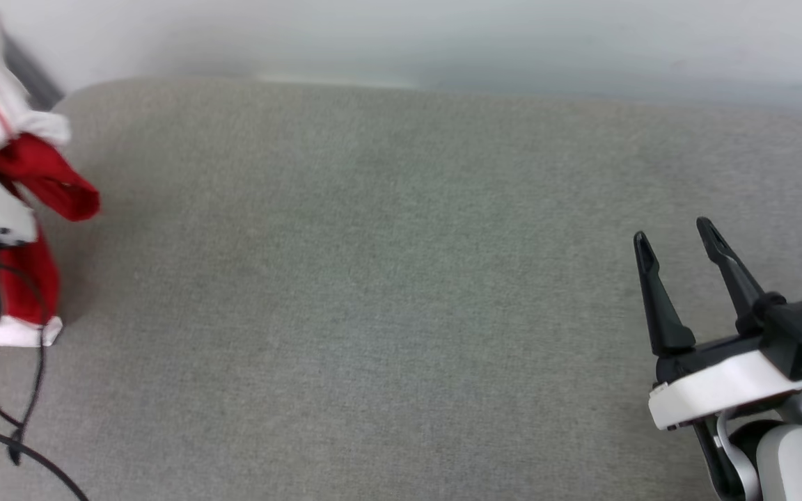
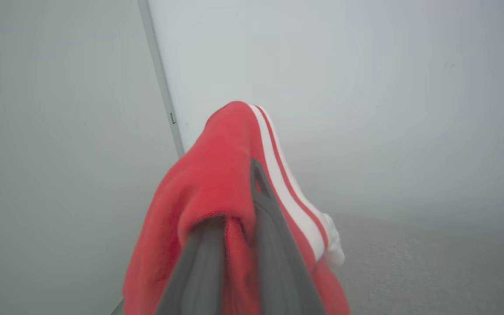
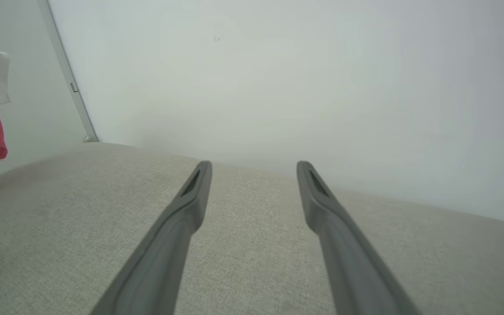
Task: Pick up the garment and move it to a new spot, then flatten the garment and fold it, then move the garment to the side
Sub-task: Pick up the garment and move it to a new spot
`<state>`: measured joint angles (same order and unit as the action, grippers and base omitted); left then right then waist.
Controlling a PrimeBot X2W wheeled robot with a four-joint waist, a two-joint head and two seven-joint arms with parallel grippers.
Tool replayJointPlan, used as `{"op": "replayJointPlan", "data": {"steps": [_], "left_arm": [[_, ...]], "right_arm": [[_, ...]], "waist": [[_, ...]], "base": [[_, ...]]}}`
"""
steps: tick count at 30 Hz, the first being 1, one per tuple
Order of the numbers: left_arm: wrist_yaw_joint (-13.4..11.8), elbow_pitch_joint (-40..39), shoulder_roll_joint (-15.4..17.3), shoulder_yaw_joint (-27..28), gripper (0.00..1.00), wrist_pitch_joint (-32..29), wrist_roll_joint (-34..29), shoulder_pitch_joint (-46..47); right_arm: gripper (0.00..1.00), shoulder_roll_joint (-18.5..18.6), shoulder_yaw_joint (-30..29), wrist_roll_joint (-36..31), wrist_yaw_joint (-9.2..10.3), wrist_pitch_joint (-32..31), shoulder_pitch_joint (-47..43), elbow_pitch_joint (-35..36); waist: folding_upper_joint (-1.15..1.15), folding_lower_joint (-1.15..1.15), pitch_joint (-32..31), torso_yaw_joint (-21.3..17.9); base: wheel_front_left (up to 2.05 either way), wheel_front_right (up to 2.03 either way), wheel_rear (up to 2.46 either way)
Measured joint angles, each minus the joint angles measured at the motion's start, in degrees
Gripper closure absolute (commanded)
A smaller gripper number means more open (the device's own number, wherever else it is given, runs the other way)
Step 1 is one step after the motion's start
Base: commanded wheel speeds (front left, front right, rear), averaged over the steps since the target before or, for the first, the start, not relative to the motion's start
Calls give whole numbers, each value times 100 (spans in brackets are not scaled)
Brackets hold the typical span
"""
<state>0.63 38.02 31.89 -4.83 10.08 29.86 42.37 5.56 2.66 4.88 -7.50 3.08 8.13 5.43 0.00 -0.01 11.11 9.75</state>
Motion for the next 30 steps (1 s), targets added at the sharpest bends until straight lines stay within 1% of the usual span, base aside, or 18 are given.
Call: {"op": "replayJointPlan", "data": {"steps": [4, 10, 14, 15, 17, 22, 25, 30], "left_arm": [[-137, -485, -398, -211, 100, 98, -75, -260], [-266, -1372, -971, -645, 100, -29, -115, -814], [-260, -1836, -1392, -1113, 100, -192, -205, -1187], [-242, -1946, -1529, -1221, 100, -223, -187, -1266], [-166, -2052, -1697, -1461, 100, -310, -190, -1402], [14, -1878, -2221, -2043, 100, -487, -141, -1757], [130, -1644, -2479, -2401, 100, -535, -170, -1890], [257, -1238, -2703, -2942, 100, -598, -198, -2271]], "right_arm": [[0, -58, -87, -35, 0, -38, -159, -27], [0, -120, -76, -14, 0, -111, -334, -20], [0, -171, -67, 5, 0, -134, -376, 10], [0, -177, -64, 14, 0, -138, -383, 12], [0, -188, -86, 22, 0, -143, -398, 18], [0, -215, -167, 37, 0, -140, -506, 13], [0, -222, -215, 35, 0, -124, -526, 2], [0, -241, -205, 109, 0, -74, -552, -35]], "waist": [[0, -1, -272, -183], [0, 0, -508, -645], [0, 0, -589, -1023], [0, 0, -598, -1123], [0, 0, -602, -1316], [0, 0, -542, -1727], [0, 0, -434, -1870], [0, 0, -244, -1977]], "base": [[0, 0, 0], [0, 0, 0], [0, 0, 0], [0, 0, 0], [0, 0, 0], [0, 0, 0], [0, 0, 0], [0, 0, 0]]}}
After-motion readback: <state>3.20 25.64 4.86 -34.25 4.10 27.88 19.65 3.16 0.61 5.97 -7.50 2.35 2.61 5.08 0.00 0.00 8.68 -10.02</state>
